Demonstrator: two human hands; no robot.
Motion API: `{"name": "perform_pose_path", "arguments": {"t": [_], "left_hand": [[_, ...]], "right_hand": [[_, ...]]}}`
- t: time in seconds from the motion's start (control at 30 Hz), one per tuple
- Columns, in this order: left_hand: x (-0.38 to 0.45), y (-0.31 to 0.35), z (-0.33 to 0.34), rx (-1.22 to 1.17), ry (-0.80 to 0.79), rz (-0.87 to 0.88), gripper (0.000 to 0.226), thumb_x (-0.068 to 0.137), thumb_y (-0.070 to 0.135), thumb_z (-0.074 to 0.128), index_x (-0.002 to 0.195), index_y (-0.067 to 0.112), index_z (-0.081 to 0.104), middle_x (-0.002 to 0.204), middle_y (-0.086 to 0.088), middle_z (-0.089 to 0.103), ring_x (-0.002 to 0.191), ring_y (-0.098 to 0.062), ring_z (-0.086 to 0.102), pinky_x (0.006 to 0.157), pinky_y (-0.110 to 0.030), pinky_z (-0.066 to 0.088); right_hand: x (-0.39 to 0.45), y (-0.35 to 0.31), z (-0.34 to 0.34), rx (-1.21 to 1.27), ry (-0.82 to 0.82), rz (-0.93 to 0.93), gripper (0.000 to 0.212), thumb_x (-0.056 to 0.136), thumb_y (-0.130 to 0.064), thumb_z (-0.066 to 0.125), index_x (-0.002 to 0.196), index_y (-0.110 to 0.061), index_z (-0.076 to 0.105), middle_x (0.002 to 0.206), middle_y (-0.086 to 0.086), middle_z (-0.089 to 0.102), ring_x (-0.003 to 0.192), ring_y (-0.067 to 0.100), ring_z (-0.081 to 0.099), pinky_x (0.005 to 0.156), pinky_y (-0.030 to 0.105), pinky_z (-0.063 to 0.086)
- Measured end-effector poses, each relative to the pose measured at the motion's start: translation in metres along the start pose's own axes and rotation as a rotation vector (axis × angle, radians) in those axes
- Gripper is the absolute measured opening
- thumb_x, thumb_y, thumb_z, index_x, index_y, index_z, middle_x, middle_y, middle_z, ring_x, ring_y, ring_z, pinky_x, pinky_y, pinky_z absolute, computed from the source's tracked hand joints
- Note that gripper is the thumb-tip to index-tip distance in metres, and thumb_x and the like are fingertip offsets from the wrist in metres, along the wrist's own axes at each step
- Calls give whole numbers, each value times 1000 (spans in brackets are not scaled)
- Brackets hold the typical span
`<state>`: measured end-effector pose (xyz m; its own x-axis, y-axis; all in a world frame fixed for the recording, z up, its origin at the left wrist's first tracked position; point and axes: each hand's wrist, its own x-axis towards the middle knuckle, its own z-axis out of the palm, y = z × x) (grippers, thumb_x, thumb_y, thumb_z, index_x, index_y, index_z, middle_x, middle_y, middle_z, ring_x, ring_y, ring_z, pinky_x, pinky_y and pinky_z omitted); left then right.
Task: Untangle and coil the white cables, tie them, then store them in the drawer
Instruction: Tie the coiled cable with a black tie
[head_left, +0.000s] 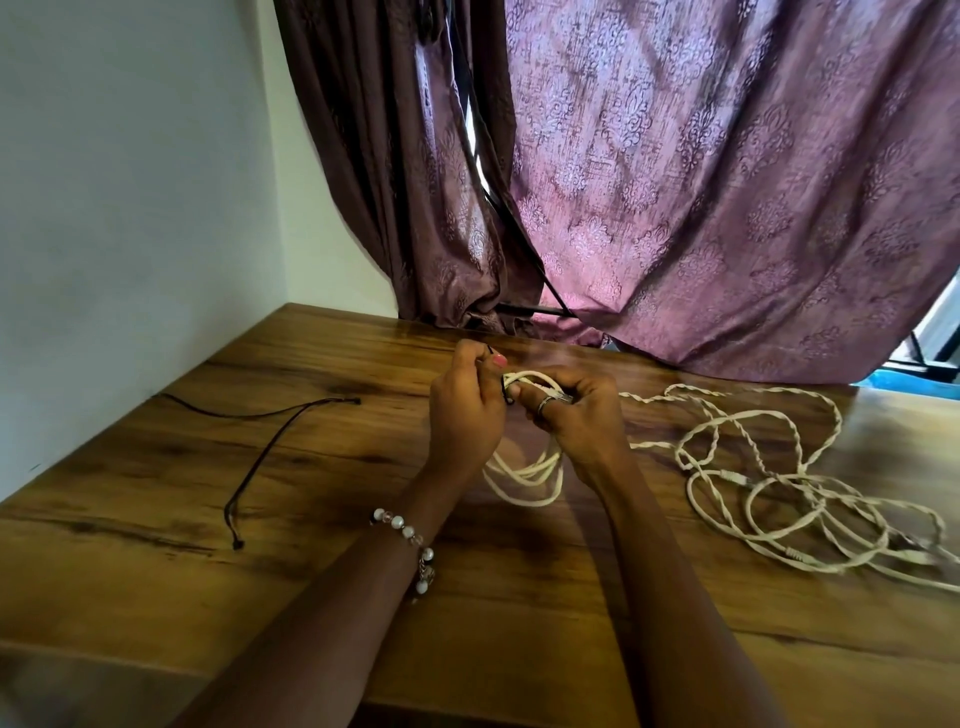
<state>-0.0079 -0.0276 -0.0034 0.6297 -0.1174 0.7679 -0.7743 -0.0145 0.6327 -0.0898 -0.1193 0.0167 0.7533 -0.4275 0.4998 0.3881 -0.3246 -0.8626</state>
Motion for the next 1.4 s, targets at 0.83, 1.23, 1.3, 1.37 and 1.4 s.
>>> {"name": "perform_pose_path", "arguments": {"t": [0.83, 1.23, 1.3, 1.37, 1.4], "left_hand": [[10, -7, -8, -280, -465, -134, 12, 92, 29, 52, 86, 21, 46, 67, 3, 54, 56, -3, 49, 54, -24, 40], [17, -12, -14, -304, -346, -127, 11, 97, 15, 51, 87, 17, 47, 61, 11, 52, 53, 2, 50, 54, -19, 41], [17, -12, -14, -290, -342, -96, 8, 97, 13, 50, 90, 11, 47, 64, 10, 52, 56, 2, 51, 56, -21, 43], [16, -10, -15, -296, -363, -89, 7, 98, 10, 49, 91, 8, 47, 65, 9, 52, 57, 3, 52, 57, -18, 43], [16, -9, -15, -314, -379, -103, 7, 98, 9, 48, 92, 6, 47, 65, 9, 52, 57, 4, 52, 57, -16, 43]], "right_hand": [[4, 4, -18, 26, -106, 139, 42, 77, 22, 59, 114, 4, 61, 87, 8, 69, 72, 8, 64, 59, 17, 50], [0, -1, 14, 335, 144, 287, 22, 82, 16, 56, 91, -2, 64, 67, 3, 70, 51, 8, 61, 45, 21, 49], [0, 1, 17, 323, 147, 333, 22, 83, 18, 52, 87, 0, 64, 61, 3, 68, 45, 7, 58, 42, 20, 47], [0, 3, 17, 288, 165, 341, 21, 84, 17, 53, 82, 0, 66, 55, 0, 66, 40, 6, 53, 39, 19, 43], [0, 3, 18, 265, 178, 336, 20, 84, 16, 54, 81, 0, 66, 52, -1, 64, 38, 5, 50, 38, 18, 41]]}}
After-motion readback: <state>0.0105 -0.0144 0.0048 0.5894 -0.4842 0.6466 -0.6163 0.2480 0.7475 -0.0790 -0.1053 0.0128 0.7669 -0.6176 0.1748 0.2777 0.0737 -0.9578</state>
